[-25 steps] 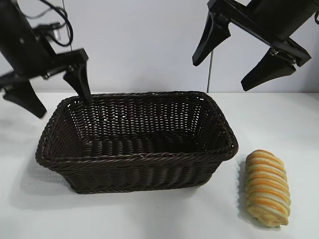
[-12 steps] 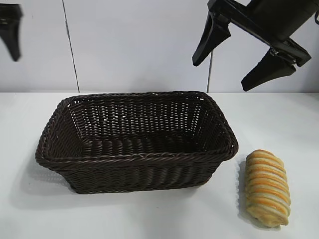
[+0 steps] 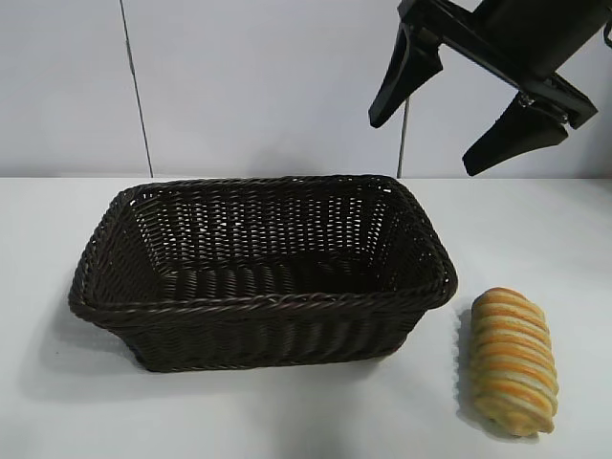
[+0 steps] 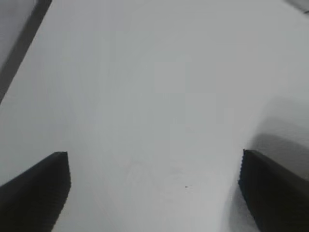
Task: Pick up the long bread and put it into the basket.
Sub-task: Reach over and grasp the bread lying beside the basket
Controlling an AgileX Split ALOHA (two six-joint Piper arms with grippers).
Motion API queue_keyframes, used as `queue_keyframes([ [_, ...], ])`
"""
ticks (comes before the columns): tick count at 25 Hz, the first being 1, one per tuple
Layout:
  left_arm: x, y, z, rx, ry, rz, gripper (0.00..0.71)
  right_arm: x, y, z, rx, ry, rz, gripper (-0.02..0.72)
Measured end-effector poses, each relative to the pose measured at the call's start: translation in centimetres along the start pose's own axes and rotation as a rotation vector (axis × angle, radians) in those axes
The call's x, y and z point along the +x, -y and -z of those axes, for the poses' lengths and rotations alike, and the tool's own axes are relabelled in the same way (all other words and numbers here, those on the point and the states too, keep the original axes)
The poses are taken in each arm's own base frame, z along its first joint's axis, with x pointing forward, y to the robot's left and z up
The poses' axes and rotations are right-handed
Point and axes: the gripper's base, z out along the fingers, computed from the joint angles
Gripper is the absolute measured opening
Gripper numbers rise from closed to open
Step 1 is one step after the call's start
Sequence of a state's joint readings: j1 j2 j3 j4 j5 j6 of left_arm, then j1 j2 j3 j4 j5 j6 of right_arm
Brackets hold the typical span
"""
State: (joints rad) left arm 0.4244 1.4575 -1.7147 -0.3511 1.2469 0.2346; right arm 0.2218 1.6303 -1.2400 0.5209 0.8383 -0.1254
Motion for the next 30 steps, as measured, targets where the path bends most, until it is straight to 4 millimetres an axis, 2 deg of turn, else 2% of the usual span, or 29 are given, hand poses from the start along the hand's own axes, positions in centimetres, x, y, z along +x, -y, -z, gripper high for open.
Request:
queue_keyframes([
  [4,1.8,4.2,4.8,0.042,0.088,-0.127,0.687,0.0,0.0,0.0,0.0,0.0,0.006,0.695],
  [6,3.3,5.6,6.9,0.041,0.119,-0.185,0.687,0.0,0.0,0.0,0.0,0.0,0.006,0.695],
  [10,7.6,7.1,11.2,0.018,0.213,-0.266,0.687,0.0,0.0,0.0,0.0,-0.001,0.006,0.695],
  [13,12.1,7.2,13.4,-0.009,0.274,-0.289,0.687,0.0,0.0,0.0,0.0,-0.001,0.011,0.695],
  [18,20.5,6.8,14.1,-0.028,0.377,-0.294,0.687,0.0,0.0,0.0,0.0,-0.001,0.029,0.695],
  [22,26.1,6.2,12.7,-0.037,0.416,-0.305,0.687,0.0,0.0,0.0,0.0,-0.003,0.045,0.695],
  [26,29.9,5.5,10.7,-0.045,0.413,-0.31,0.687,0.1,-0.1,0.5,0.004,0.006,0.063,0.695],
  [30,32.3,5.0,9.3,-0.06,0.379,-0.322,0.687,0.4,-0.3,2.6,0.061,0.033,0.111,0.695],
])
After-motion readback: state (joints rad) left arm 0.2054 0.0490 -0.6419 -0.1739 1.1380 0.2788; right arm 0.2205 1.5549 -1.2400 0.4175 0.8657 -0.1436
